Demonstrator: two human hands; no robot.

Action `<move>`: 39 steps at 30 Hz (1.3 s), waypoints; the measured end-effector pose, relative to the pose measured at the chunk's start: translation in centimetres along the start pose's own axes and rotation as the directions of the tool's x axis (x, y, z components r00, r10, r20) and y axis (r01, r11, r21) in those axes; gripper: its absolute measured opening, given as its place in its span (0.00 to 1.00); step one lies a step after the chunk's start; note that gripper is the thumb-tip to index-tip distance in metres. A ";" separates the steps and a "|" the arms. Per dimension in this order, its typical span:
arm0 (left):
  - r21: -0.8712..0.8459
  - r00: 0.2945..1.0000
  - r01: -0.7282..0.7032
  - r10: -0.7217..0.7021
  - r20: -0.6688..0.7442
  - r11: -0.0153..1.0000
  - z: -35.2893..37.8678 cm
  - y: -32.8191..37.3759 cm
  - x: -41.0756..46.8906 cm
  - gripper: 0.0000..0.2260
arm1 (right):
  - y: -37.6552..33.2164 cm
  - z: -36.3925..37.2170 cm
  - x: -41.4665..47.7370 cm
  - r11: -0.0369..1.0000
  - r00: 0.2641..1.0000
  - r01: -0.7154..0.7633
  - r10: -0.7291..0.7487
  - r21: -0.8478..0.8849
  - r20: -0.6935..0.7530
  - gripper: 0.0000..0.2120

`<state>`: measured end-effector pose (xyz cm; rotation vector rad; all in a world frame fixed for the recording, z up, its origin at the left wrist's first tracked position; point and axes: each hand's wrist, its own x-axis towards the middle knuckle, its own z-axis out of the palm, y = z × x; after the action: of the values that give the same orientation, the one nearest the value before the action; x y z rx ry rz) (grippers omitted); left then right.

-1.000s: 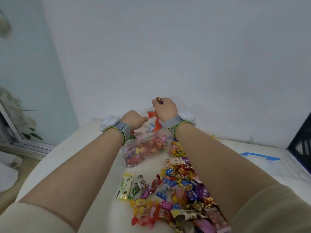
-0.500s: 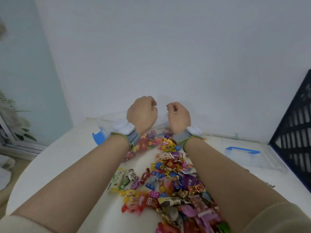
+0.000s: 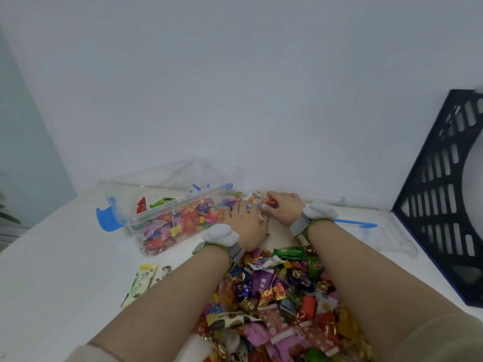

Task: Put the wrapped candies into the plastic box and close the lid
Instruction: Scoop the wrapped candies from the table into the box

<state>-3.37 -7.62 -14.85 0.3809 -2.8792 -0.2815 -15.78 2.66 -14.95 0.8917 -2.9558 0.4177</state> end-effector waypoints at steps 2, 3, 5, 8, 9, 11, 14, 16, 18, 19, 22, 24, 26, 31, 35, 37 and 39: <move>-0.003 0.999 0.036 -0.036 -0.018 0.999 0.8 -0.3 0.8 0.26 | 0.4 0.4 0.4 0.999 0.999 -0.019 0.020 -0.040 0.027 0.30; -0.007 1.000 0.030 -0.030 0.009 1.000 1.0 -0.5 1.1 0.28 | 0.5 0.6 0.6 0.998 0.999 -0.032 0.033 -0.050 0.016 0.30; 0.031 0.999 0.000 -0.002 0.049 1.000 1.4 -0.7 1.3 0.32 | 0.6 1.4 0.6 0.996 0.999 -0.039 0.037 -0.081 -0.032 0.28; 0.065 1.000 -0.021 0.022 -0.018 0.998 1.4 -1.1 0.9 0.33 | 0.7 2.2 0.5 0.994 0.997 -0.036 0.028 -0.102 -0.074 0.29; 0.051 0.999 -0.037 0.039 -0.032 0.998 1.3 -1.3 0.9 0.31 | 0.7 2.2 0.5 0.996 0.997 -0.031 0.025 -0.080 -0.072 0.29; 0.007 0.997 -0.076 0.076 -0.031 0.997 0.8 -1.7 1.0 0.25 | 0.6 1.6 0.4 1.000 0.999 -0.018 0.017 -0.024 -0.045 0.27; -0.092 0.993 -0.104 0.098 -0.059 0.990 0.0 -2.1 1.1 0.16 | -0.1 0.8 0.3 0.999 1.000 -0.003 0.002 -0.052 -0.026 0.21; -0.143 0.990 -0.129 0.119 -0.076 0.981 -0.2 -2.2 1.0 0.11 | -0.4 0.5 0.3 0.998 0.999 -0.032 0.029 -0.057 -0.037 0.17; -0.196 0.986 -0.157 0.142 -0.092 0.968 -0.4 -2.1 1.1 0.08 | -0.7 0.4 0.2 0.997 0.997 -0.071 0.071 -0.007 -0.042 0.13; -0.221 0.983 -0.171 0.150 -0.110 0.960 -0.5 -2.1 1.1 0.07 | -0.8 0.3 0.2 0.994 0.994 -0.098 0.100 0.040 -0.051 0.11; -0.334 0.969 -0.213 0.154 -0.195 0.918 -1.5 -1.6 1.0 0.06 | -1.5 -0.9 -0.5 0.942 0.965 -0.191 0.232 0.276 -0.125 0.10; -0.416 0.953 -0.232 0.119 -0.279 0.879 -3.0 -0.9 1.0 0.07 | -2.4 -2.3 -0.9 0.862 0.921 -0.208 0.331 0.462 -0.203 0.07; -0.496 0.931 -0.241 0.054 -0.361 0.834 -5.5 -0.4 1.0 0.06 | -4.1 -4.4 -1.3 0.782 0.879 -0.133 0.377 0.608 -0.293 0.08; -0.628 0.880 -0.222 -0.124 -0.458 0.746 -13.2 -2.1 1.9 0.08 | -10.2 -8.5 -0.5 0.636 0.886 0.120 0.278 0.762 -0.371 0.13; -0.490 0.933 0.056 -0.221 -0.285 0.870 -15.8 -7.6 3.0 0.12 | -15.1 -7.9 1.5 0.680 0.925 0.211 0.094 0.702 -0.369 0.17; -0.380 0.964 0.192 -0.247 -0.100 0.905 -15.7 -10.4 2.9 0.14 | -17.1 -6.6 2.5 0.749 0.936 0.226 0.009 0.623 -0.351 0.20; -0.291 0.964 0.265 -0.255 0.072 0.919 -15.3 -12.2 2.5 0.19 | -18.4 -5.4 3.3 0.797 0.948 0.234 -0.062 0.556 -0.311 0.20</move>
<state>0.86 -22.28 -2.42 0.7052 -2.7512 -0.7650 -8.75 -12.48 -4.90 0.9899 -2.4823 1.3784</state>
